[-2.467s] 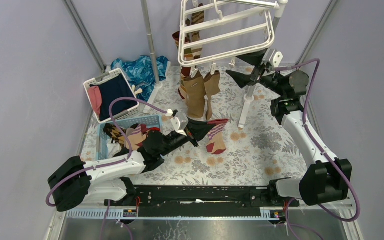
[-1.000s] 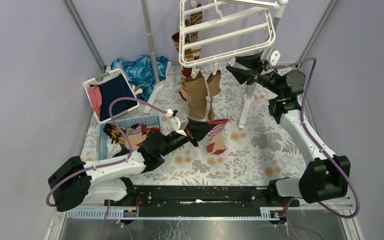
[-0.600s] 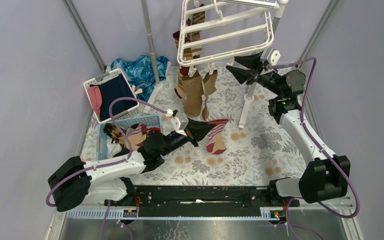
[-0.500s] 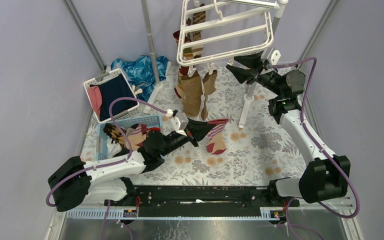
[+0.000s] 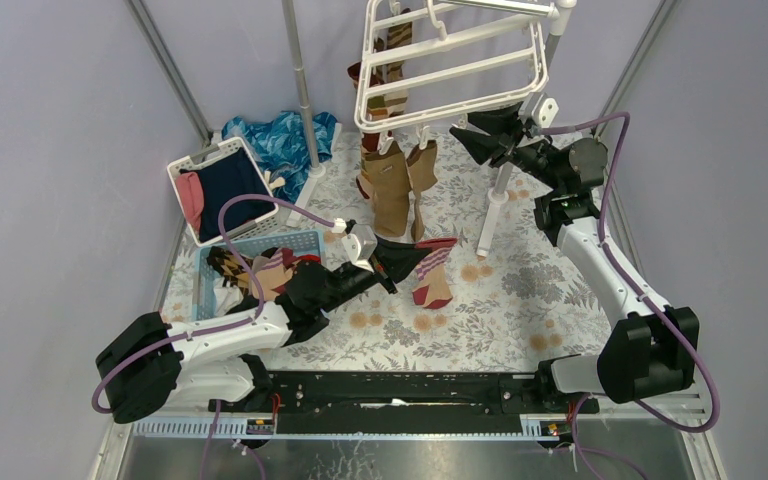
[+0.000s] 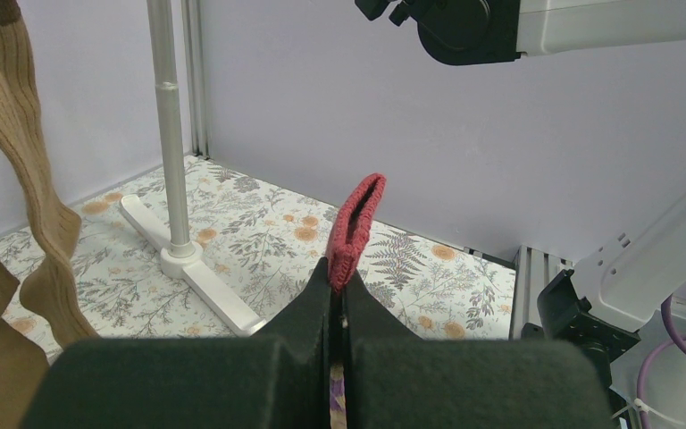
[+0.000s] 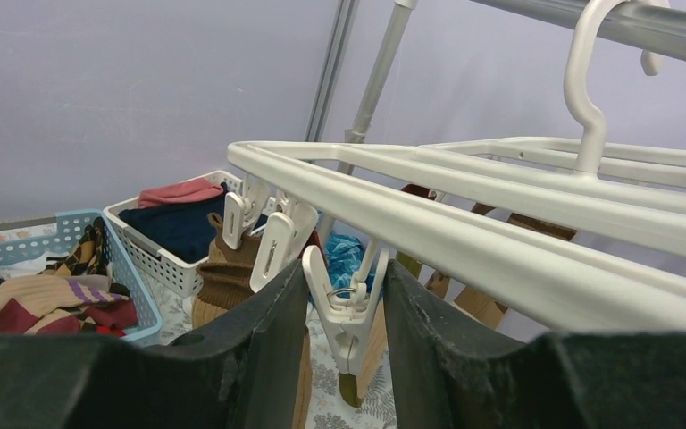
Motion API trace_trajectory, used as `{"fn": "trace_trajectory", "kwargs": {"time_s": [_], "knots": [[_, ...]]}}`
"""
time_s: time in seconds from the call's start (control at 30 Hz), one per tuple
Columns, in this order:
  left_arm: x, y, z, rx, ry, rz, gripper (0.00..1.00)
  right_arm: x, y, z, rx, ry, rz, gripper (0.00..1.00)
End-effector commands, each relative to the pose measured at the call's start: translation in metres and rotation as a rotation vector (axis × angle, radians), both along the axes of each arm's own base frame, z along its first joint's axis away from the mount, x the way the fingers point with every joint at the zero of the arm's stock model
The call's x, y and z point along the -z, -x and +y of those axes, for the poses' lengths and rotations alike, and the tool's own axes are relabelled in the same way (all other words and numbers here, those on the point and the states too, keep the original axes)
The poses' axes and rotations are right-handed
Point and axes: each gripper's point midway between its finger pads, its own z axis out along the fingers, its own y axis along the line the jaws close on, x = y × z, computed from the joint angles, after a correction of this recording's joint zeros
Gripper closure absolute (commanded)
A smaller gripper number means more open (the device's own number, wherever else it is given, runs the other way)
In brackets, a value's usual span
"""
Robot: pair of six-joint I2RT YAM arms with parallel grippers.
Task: Clip the socks to the hanger
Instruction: Open the clamp at the hanger.
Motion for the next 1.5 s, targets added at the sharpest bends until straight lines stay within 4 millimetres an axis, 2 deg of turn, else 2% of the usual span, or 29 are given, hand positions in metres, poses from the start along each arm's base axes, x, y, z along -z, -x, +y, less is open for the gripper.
{"fn": "trace_trajectory", "kwargs": {"time_s": [0.0, 0.17, 0.33, 0.53, 0.63, 0.8, 1.0, 1.2, 1.33, 1.47], "knots": [[-0.021, -0.002, 0.004, -0.014, 0.042, -0.024, 1.00, -0.032, 0.009, 0.003, -0.006, -0.033, -0.092, 0.59], [-0.021, -0.002, 0.004, -0.013, 0.044, -0.025, 1.00, -0.034, 0.009, 0.003, -0.006, -0.036, -0.096, 0.63], [-0.022, -0.002, 0.003, -0.011, 0.048, -0.026, 1.00, -0.036, 0.012, 0.003, -0.014, -0.033, -0.097, 0.73], [-0.035, -0.013, -0.005, -0.035, 0.052, -0.029, 1.00, -0.036, 0.016, 0.004, -0.029, -0.026, -0.086, 0.81], [-0.042, -0.028, -0.013, -0.080, 0.041, -0.026, 1.00, -0.038, 0.018, 0.004, -0.034, -0.025, -0.079, 0.84], [-0.047, -0.069, -0.016, -0.246, 0.056, 0.050, 1.00, -0.037, 0.021, 0.004, -0.039, -0.020, -0.067, 0.87], [-0.051, -0.101, -0.019, -0.239, 0.097, 0.110, 1.00, -0.034, 0.025, 0.005, -0.052, -0.007, -0.072, 0.90], [-0.059, -0.121, -0.024, -0.253, 0.117, 0.111, 1.00, -0.035, 0.028, 0.006, -0.060, -0.002, -0.074, 0.91], [-0.058, -0.135, -0.025, -0.305, 0.139, 0.150, 1.00, -0.034, 0.028, 0.006, -0.062, -0.001, -0.069, 0.91], [-0.057, -0.136, -0.032, -0.281, 0.144, 0.153, 1.00, -0.033, 0.029, 0.006, -0.065, 0.003, -0.068, 0.92]]}}
